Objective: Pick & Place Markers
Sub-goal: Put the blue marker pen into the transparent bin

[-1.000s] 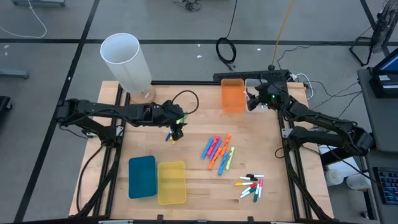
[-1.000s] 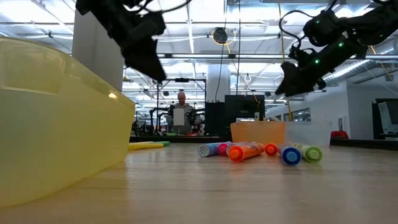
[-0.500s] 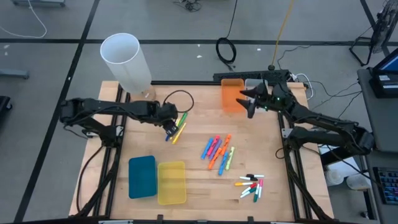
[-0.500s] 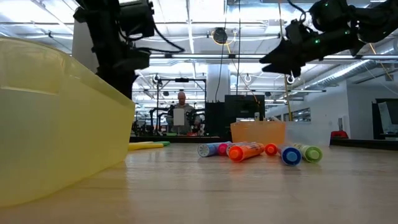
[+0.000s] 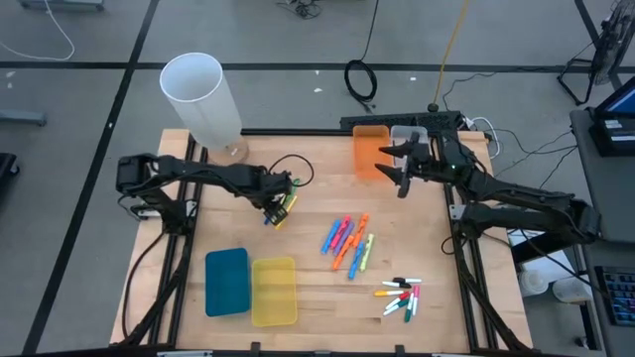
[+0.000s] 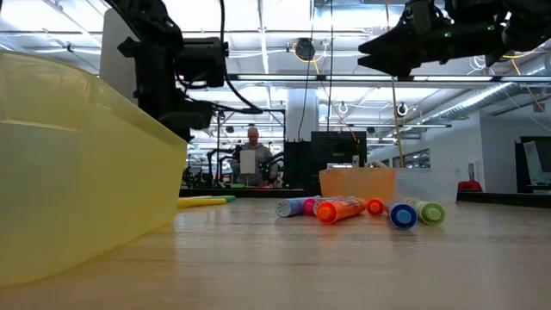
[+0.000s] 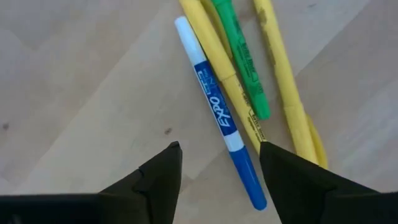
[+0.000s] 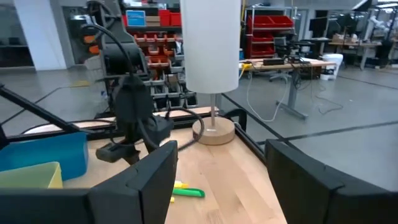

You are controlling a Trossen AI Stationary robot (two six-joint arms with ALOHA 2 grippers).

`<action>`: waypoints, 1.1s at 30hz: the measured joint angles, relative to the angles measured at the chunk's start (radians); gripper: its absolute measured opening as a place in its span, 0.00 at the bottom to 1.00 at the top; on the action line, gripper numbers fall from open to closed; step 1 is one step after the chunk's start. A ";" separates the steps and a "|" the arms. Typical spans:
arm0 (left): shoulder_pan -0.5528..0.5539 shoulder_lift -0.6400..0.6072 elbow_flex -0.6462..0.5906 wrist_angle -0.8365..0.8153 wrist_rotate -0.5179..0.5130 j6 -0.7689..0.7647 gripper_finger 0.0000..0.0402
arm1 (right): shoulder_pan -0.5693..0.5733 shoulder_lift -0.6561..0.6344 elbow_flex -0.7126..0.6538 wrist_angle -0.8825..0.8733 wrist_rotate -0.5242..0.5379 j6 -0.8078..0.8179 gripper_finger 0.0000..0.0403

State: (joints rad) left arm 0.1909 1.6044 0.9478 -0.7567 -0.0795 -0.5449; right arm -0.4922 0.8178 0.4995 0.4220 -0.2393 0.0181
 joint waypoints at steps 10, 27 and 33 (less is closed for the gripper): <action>0.008 0.123 0.004 0.006 -0.021 0.000 0.56 | 0.036 -0.006 0.000 -0.007 0.001 -0.004 0.57; 0.016 0.135 0.003 -0.030 0.038 -0.065 0.17 | 0.036 -0.006 0.000 -0.041 0.001 0.022 0.56; 0.035 0.111 -0.002 -0.068 -0.017 -0.027 0.07 | 0.036 -0.006 0.000 -0.046 0.001 0.021 0.56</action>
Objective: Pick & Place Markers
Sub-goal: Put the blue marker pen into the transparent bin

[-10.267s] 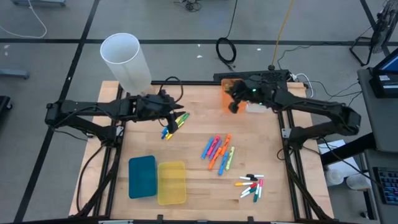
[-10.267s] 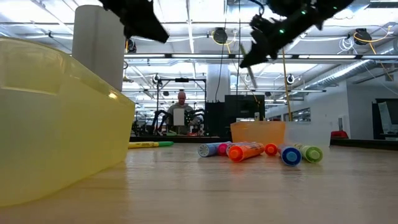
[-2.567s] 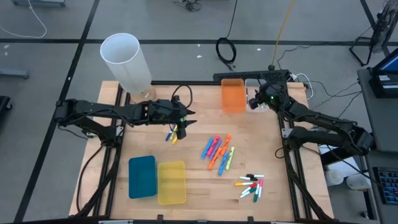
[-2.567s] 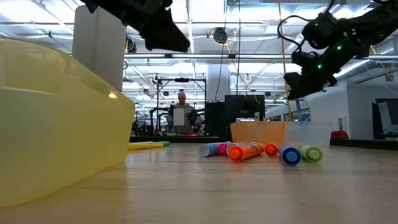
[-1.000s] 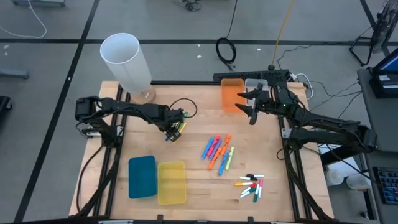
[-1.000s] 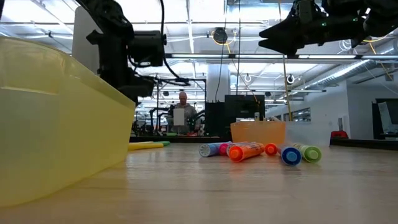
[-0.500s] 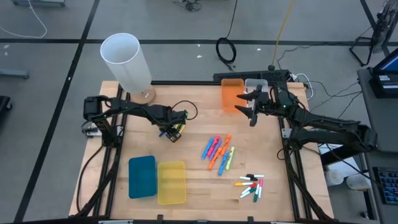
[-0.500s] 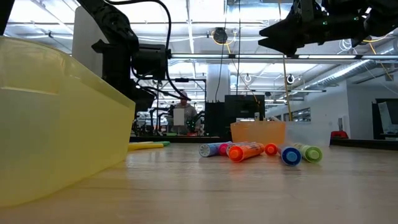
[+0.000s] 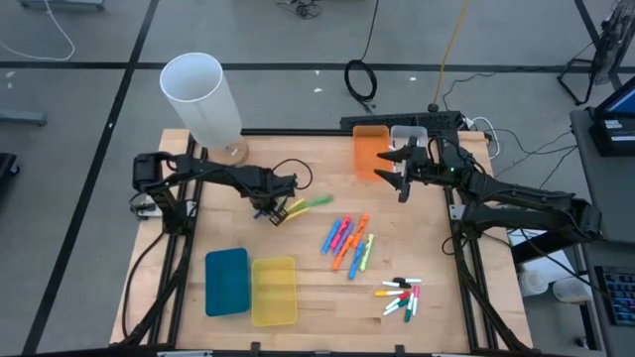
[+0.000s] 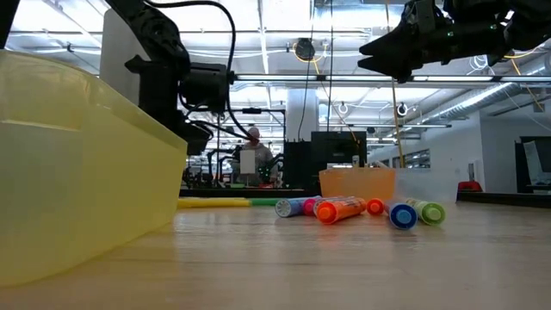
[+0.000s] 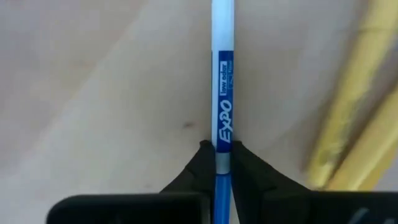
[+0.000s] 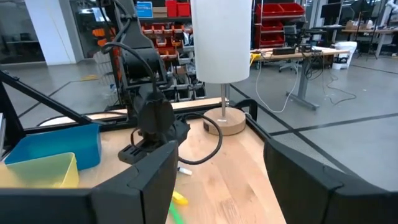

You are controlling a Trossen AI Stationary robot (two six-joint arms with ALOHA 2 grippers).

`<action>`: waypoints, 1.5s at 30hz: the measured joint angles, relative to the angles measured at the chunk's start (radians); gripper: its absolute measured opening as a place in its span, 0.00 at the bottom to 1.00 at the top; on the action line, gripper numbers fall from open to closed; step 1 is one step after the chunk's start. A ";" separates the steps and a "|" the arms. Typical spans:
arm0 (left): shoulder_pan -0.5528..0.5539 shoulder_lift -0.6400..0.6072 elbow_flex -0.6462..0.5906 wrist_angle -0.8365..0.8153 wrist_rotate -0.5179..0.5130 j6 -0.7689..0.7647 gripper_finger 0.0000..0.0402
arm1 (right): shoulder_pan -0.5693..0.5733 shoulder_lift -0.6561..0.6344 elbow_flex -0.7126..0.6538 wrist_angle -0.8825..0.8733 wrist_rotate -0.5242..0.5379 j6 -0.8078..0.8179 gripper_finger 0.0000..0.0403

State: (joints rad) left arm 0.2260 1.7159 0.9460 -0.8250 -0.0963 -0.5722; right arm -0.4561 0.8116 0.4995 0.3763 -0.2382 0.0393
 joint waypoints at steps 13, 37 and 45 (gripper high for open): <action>-0.033 -0.264 0.027 0.191 -0.213 0.142 0.06 | 0.001 0.005 0.000 -0.002 0.000 0.004 0.56; -0.132 -0.289 0.028 1.030 0.011 0.698 0.06 | 0.209 0.386 0.000 0.584 0.006 -0.051 0.56; -0.132 -0.289 0.028 1.023 0.017 0.718 0.06 | 0.236 0.510 0.038 0.757 0.007 -0.047 0.56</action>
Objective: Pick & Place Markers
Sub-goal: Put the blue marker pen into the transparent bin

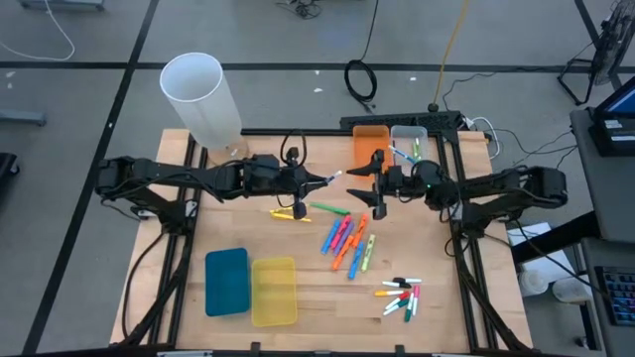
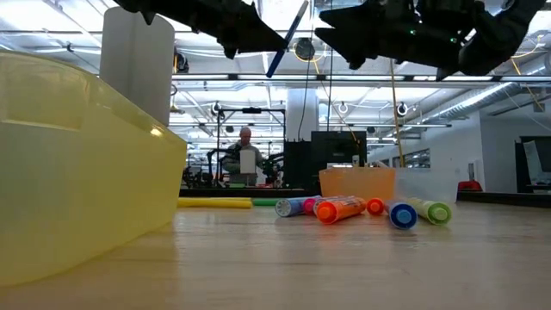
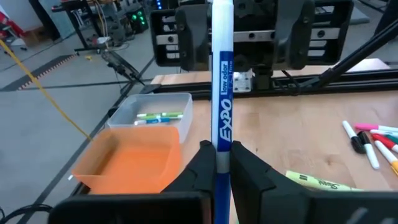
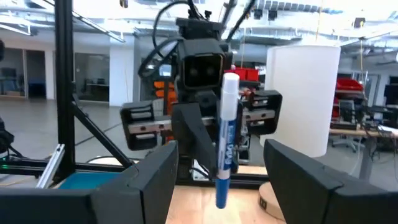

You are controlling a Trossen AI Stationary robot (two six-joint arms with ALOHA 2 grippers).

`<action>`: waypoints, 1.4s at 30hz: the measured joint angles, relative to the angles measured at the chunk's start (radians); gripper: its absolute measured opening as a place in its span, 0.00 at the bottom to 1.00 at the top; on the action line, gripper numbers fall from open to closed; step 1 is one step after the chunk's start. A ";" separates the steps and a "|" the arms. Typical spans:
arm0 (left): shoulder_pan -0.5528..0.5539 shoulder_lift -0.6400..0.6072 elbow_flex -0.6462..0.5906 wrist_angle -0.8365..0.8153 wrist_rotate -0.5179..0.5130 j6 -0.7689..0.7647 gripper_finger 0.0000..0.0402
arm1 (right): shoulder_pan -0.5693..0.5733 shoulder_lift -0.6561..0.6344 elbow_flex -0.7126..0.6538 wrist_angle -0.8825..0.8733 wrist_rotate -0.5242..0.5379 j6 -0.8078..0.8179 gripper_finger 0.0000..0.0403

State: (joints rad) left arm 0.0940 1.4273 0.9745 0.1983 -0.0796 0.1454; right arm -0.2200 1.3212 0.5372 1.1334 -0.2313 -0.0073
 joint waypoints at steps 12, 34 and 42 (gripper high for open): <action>0.000 0.000 0.000 -0.001 0.036 -0.008 0.06 | -0.001 0.118 0.190 -0.152 -0.007 0.003 0.56; 0.001 0.000 0.001 -0.018 0.016 -0.081 0.28 | -0.009 0.157 0.243 -0.296 0.098 -0.084 0.05; 0.000 -0.002 0.002 -0.054 0.033 -0.083 0.41 | -0.061 -0.014 0.242 -0.727 0.441 -0.176 0.05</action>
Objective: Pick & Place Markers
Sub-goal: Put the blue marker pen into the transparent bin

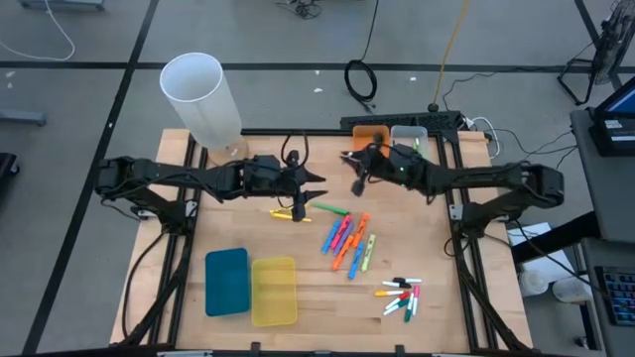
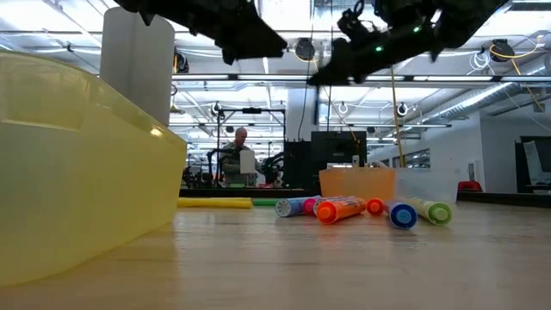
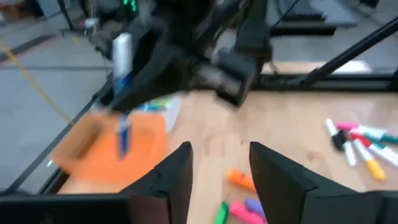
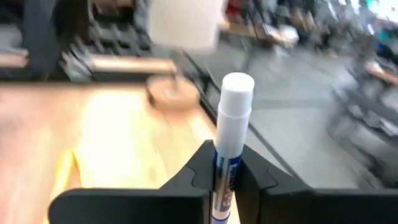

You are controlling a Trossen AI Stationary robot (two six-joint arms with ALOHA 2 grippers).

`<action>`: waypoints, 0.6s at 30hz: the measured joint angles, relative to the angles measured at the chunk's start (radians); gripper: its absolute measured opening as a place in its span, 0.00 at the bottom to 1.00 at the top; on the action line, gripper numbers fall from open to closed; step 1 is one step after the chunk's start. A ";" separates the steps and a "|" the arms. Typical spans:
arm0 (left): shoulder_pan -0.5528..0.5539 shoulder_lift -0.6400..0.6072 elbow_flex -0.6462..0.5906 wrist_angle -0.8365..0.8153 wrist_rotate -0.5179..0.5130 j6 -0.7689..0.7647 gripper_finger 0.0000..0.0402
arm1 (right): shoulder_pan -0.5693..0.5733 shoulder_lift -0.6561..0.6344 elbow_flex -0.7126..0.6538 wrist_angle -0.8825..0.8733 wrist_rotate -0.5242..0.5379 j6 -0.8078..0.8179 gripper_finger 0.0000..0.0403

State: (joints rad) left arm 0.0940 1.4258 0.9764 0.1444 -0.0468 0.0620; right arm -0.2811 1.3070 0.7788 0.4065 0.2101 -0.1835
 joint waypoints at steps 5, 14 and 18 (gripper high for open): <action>-0.001 0.000 -0.008 -0.087 -0.010 -0.016 0.44 | -0.095 -0.128 -0.053 -0.256 0.129 0.134 0.05; 0.025 0.000 -0.034 -0.099 -0.137 -0.050 0.41 | -0.308 -0.319 -0.226 -0.295 0.185 0.198 0.05; 0.037 0.000 -0.034 -0.084 -0.137 -0.046 0.38 | -0.377 -0.329 -0.288 -0.272 0.160 0.207 0.05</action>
State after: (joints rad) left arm 0.1305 1.4261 0.9428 0.0608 -0.1837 0.0158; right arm -0.6585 0.9776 0.4912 0.1342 0.3697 0.0239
